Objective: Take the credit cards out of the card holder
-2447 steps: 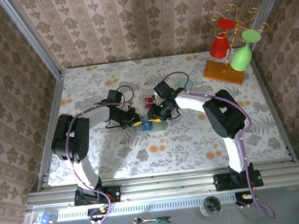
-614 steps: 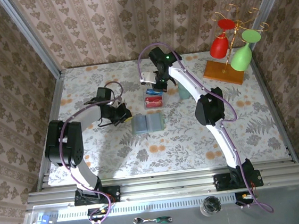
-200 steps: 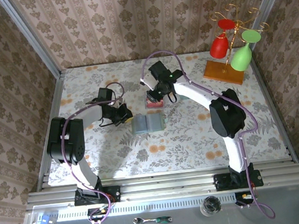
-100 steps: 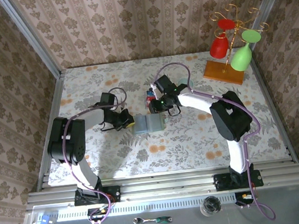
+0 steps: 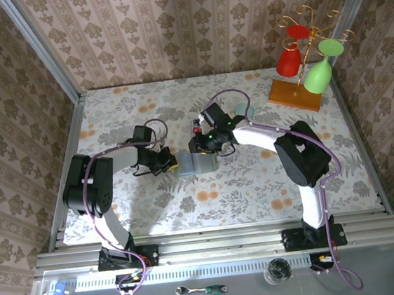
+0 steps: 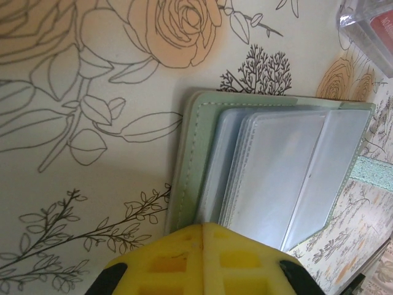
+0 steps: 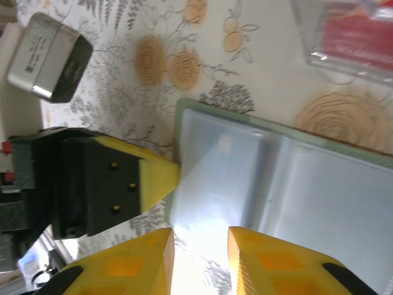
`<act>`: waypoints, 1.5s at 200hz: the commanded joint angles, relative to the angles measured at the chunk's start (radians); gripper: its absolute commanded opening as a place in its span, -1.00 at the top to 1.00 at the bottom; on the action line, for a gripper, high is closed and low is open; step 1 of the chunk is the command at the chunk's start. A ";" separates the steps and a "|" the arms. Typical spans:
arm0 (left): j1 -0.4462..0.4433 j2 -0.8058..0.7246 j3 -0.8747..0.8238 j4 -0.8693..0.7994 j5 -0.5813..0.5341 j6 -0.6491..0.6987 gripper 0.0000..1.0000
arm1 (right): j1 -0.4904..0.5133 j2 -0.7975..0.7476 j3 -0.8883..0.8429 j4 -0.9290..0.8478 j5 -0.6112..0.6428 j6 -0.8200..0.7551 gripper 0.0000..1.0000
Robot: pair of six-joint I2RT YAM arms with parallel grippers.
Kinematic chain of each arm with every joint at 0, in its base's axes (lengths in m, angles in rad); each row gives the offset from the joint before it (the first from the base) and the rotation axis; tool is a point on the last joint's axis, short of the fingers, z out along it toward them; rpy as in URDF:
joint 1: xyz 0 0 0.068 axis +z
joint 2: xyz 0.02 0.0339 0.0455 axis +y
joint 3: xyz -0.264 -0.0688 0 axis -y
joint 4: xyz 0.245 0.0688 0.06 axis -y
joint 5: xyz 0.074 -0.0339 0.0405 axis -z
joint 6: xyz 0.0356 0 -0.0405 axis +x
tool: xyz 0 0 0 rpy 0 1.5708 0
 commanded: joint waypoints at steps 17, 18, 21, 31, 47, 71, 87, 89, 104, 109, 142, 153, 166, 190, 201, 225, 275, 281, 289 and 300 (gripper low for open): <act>-0.006 -0.023 -0.029 -0.005 -0.001 0.019 0.87 | 0.035 0.039 0.013 0.010 -0.038 0.067 0.32; -0.006 -0.023 -0.029 -0.005 0.000 0.019 0.87 | 0.036 0.040 0.014 0.009 -0.038 0.068 0.32; -0.005 -0.024 -0.029 -0.003 0.000 0.018 0.86 | 0.037 0.044 0.017 0.006 -0.038 0.068 0.32; -0.005 -0.026 -0.033 0.000 0.001 0.018 0.86 | 0.043 0.052 0.025 -0.004 -0.034 0.071 0.30; -0.005 -0.026 -0.038 0.005 0.003 0.018 0.86 | 0.051 0.065 0.029 -0.008 -0.033 0.077 0.28; -0.005 -0.024 -0.049 0.019 0.004 0.016 0.86 | 0.057 0.074 0.032 -0.012 -0.025 0.088 0.26; -0.005 -0.022 -0.054 0.031 0.007 0.012 0.86 | 0.060 0.077 0.036 -0.014 -0.024 0.089 0.25; -0.005 -0.021 -0.056 0.032 0.007 0.012 0.86 | 0.059 0.077 0.036 -0.015 -0.023 0.089 0.25; -0.005 -0.019 -0.061 0.039 0.010 0.010 0.86 | 0.061 0.084 0.040 -0.021 -0.022 0.089 0.28; -0.005 -0.020 -0.062 0.040 0.011 0.011 0.86 | 0.062 0.087 0.044 -0.022 -0.021 0.090 0.32; -0.003 -0.017 -0.064 0.043 0.010 0.014 0.86 | 0.064 0.104 0.063 -0.024 -0.015 0.098 0.35; -0.004 -0.017 -0.064 0.041 0.011 0.015 0.86 | 0.066 0.114 0.075 -0.032 -0.008 0.101 0.36; -0.004 -0.020 -0.065 0.040 0.009 0.016 0.86 | 0.066 0.124 0.086 -0.046 0.003 0.102 0.36; -0.002 -0.023 -0.069 0.034 0.009 0.023 0.86 | 0.067 0.139 0.104 -0.067 0.013 0.102 0.37; 0.000 -0.025 -0.072 0.035 0.007 0.024 0.86 | 0.067 0.145 0.108 -0.072 0.014 0.102 0.38; 0.003 -0.026 -0.077 0.037 0.007 0.024 0.86 | 0.067 0.145 0.106 -0.095 0.042 0.097 0.39; 0.004 -0.038 -0.090 0.037 0.004 0.024 0.86 | 0.069 0.134 0.091 -0.131 0.083 0.081 0.39; 0.004 -0.038 -0.091 0.038 0.004 0.024 0.86 | 0.069 0.132 0.092 -0.133 0.085 0.078 0.39; 0.004 -0.039 -0.091 0.037 0.004 0.024 0.86 | 0.068 0.130 0.091 -0.139 0.091 0.074 0.39; 0.005 -0.040 -0.092 0.037 0.003 0.023 0.86 | 0.068 0.125 0.089 -0.143 0.100 0.071 0.39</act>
